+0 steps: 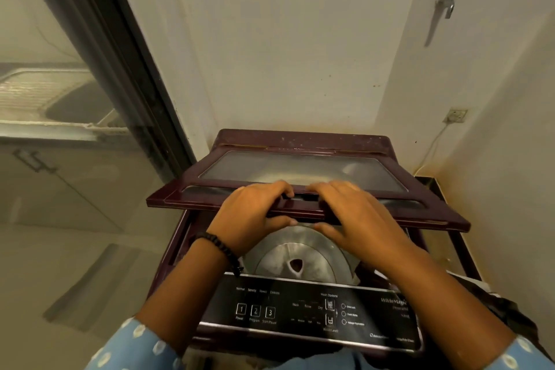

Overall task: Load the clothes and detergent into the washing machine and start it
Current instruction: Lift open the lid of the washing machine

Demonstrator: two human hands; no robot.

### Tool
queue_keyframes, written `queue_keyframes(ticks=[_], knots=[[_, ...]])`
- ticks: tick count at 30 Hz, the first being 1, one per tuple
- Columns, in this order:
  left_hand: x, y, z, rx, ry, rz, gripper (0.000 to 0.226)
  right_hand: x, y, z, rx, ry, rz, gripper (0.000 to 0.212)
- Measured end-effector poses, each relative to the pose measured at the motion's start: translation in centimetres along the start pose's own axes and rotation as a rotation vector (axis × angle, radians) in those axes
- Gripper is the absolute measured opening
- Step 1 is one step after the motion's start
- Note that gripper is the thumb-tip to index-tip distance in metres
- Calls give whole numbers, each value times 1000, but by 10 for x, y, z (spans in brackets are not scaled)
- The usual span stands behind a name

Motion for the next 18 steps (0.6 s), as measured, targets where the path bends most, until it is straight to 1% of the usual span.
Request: queue_keyframes(ticks=[3,6,8,10,14,18], knots=[[-7,-21,5,-23,31,85,38,-5,-24,5,65,-4,179,59],[-10,-52,11,-86,79,335,41,0,-50,4,123,-16,428,47],[-8,-69,15,-120,75,516,39,0,-63,1,174,-44,565,36],[-7,-79,21,-124,86,640,34,-6,-71,0,215,-64,642,28],[-15,-90,28,-184,134,818,27,-21,-84,9,288,-71,740,22],[-34,-98,29,-228,164,912,26,-37,-95,20,334,-58,827,24]])
Point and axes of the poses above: each hand's wrist, its own x-axis away from the middle knuckle, its own y-axis out of the palm, z = x × y, the point moved 10 cm from there along -x, towards the middle knuckle, and after that the axes turned 3 degrees about -y, right-handed, at the moved point
